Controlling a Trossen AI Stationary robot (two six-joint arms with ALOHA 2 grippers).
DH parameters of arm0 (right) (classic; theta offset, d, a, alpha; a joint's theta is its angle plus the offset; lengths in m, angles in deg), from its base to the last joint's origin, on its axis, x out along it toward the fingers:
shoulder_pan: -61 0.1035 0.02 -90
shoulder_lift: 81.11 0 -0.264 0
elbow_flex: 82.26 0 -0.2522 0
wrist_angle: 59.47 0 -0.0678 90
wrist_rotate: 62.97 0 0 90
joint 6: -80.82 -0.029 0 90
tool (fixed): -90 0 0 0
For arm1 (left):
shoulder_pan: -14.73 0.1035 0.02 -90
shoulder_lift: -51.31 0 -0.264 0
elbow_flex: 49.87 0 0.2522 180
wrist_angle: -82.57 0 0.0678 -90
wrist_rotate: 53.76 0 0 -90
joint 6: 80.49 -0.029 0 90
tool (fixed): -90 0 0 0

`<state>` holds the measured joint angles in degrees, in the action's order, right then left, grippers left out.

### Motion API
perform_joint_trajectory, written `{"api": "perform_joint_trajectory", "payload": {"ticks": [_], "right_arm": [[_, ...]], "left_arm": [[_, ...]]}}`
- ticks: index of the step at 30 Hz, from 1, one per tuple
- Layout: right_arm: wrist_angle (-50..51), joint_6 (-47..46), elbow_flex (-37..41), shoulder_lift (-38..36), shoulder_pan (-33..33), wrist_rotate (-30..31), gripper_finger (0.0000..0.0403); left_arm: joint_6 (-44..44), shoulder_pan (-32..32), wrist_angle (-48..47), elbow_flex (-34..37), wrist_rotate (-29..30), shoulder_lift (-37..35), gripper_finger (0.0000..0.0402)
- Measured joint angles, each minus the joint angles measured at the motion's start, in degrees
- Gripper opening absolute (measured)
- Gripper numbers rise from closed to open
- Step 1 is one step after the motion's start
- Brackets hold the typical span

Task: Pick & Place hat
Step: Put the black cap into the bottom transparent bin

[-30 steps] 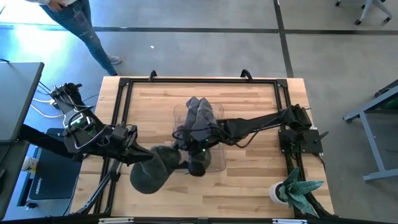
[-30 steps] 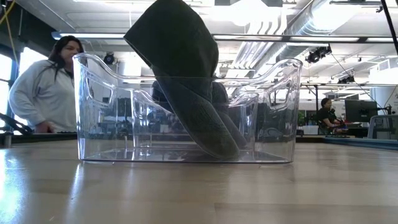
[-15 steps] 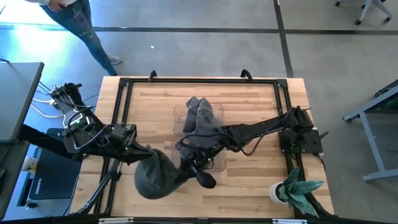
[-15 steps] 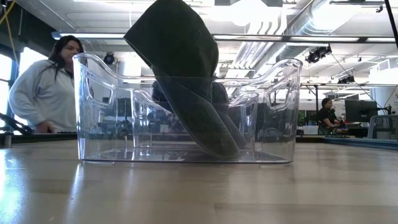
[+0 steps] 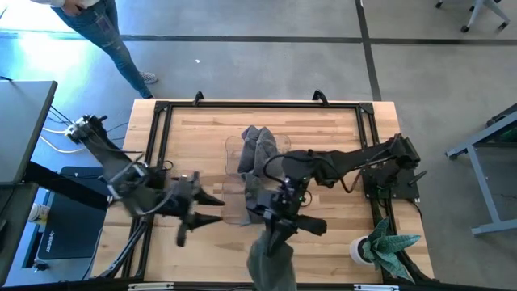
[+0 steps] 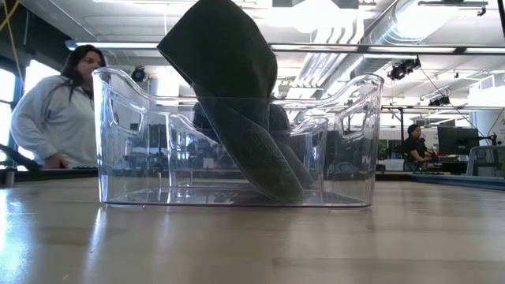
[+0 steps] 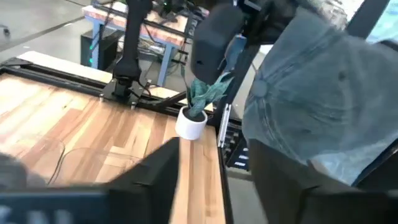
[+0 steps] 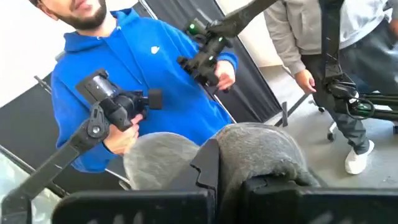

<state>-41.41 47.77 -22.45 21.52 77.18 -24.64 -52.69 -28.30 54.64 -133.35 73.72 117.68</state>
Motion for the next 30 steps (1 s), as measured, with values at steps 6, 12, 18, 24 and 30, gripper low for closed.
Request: {"api": "perform_joint_trajectory", "payload": {"ticks": [6, 12, 18, 24, 30], "right_arm": [[-0.27, -1.98, 0.0, -0.94, -0.03, -1.84, 0.0003], [0.34, -2.51, 0.0, -2.01, 0.0, -2.44, 0.0003], [3.05, -2.98, 0.0, -3.4, 0.03, -2.97, 0.0002], [7.72, -1.09, 0.0, -4.17, 0.34, -2.9, 0.0002], [15.07, 4.55, 0.0, -4.88, 1.47, -1.61, 0.0002]], "left_arm": [[-6.47, 6.64, 10.15, -0.02, -15.94, 3.92, 0.0291], [-7.2, 11.59, 15.29, -0.01, -29.34, 8.7, 0.0313], [-8.39, 15.19, 25.44, -0.02, -41.75, 13.18, 0.0301], [-8.45, 18.01, 30.67, -0.03, -44.87, 16.9, 0.0296], [-7.73, 19.42, 30.87, -0.04, -46.47, 20.02, 0.0296]]}}
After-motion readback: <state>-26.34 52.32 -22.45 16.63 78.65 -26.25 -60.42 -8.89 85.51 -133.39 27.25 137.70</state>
